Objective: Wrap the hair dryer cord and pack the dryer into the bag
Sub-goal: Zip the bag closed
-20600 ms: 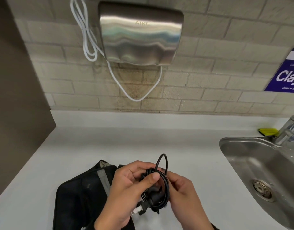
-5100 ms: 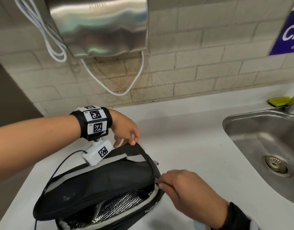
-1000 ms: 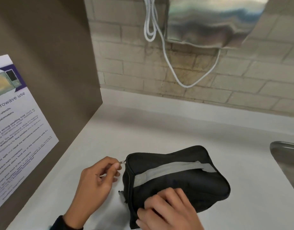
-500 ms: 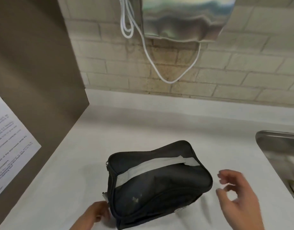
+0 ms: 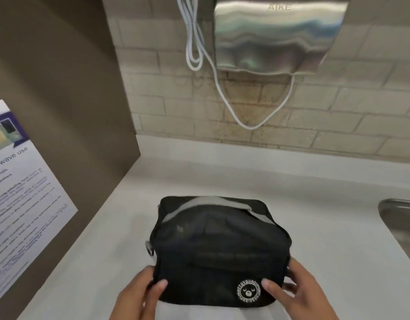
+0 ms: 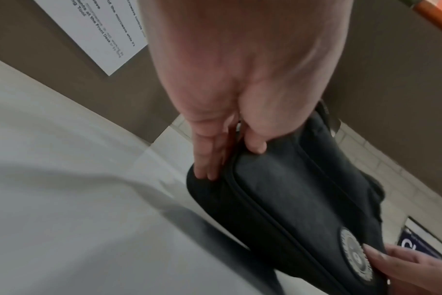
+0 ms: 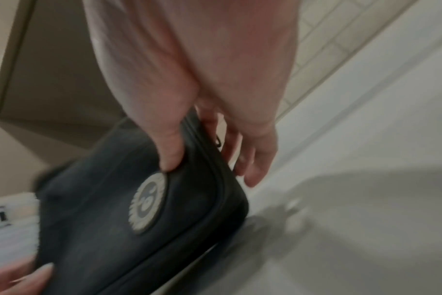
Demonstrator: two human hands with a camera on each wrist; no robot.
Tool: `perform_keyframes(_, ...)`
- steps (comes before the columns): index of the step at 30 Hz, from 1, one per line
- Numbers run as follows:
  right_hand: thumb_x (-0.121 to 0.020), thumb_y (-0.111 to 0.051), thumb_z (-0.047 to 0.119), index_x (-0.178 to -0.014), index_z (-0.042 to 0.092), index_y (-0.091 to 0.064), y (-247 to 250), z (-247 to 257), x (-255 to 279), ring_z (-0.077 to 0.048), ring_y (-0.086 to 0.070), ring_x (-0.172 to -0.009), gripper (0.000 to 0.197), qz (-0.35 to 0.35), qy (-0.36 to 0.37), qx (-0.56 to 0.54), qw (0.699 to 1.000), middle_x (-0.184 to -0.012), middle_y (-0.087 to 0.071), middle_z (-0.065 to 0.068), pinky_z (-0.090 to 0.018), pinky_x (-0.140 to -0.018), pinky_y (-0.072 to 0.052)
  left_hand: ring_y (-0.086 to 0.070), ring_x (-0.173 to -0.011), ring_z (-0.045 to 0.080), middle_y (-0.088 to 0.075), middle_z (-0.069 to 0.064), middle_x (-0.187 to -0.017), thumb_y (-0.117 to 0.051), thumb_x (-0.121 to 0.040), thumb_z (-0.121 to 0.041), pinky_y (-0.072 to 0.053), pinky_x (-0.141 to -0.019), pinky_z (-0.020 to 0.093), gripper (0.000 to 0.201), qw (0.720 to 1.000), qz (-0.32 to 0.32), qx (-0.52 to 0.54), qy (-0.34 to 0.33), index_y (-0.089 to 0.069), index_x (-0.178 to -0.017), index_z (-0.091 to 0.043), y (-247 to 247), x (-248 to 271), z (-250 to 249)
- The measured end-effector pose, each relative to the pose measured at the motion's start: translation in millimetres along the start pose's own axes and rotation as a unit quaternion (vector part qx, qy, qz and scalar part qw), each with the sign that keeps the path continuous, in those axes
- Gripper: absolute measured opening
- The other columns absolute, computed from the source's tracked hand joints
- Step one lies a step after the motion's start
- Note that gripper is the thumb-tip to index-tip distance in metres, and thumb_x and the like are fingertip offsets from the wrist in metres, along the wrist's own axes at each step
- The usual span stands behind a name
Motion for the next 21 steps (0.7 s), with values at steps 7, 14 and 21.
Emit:
perform_keyframes(7,-0.088,-0.066,0.006,-0.102,0.012,-0.066,-61,45,-28,-0.021,-0.073,-0.091,0.015,-0.015,-0.002,-0.187,0.982,-0.1,-0.076,-0.002,-0.041,-0.078,-0.059,-0.065,-0.073,0.018,-0.07,0.0,-0.087,-0.054,-0.098,-0.019,-0.05,-0.067,0.037,0.009,0.982,-0.176,0.003,-0.066,-0.061,-0.093,-0.021,30,-59,-23)
perform_keyframes(14,-0.089,-0.067,0.013,-0.11,0.009,-0.062,-104,72,-82,-0.018,-0.074,-0.087,0.023,0.014,-0.05,-0.23,0.972,-0.108,-0.073,-0.006,-0.04,-0.077,-0.062,-0.061,-0.075,0.036,-0.068,0.015,-0.077,-0.051,-0.099,-0.017,-0.052,-0.068,0.045,0.016,0.988,-0.15,-0.02,-0.018,-0.061,-0.088,-0.01,61,-156,-9)
perform_keyframes(21,-0.084,-0.071,0.019,-0.111,0.014,-0.058,-129,85,-138,-0.022,-0.07,-0.096,0.03,0.008,-0.074,-0.212,0.974,-0.114,-0.068,-0.007,-0.039,-0.076,-0.061,-0.055,-0.073,0.029,-0.061,0.012,-0.083,-0.051,-0.099,-0.019,-0.046,-0.053,0.031,0.022,0.993,-0.104,0.014,0.061,-0.06,-0.081,-0.008,75,-228,3)
Point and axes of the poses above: each hand's wrist, its own x-axis away from the middle knuckle, its own y-axis out of the back of the hand, z = x × y, the point moved 1 cm from there along -x, towards the middle knuckle
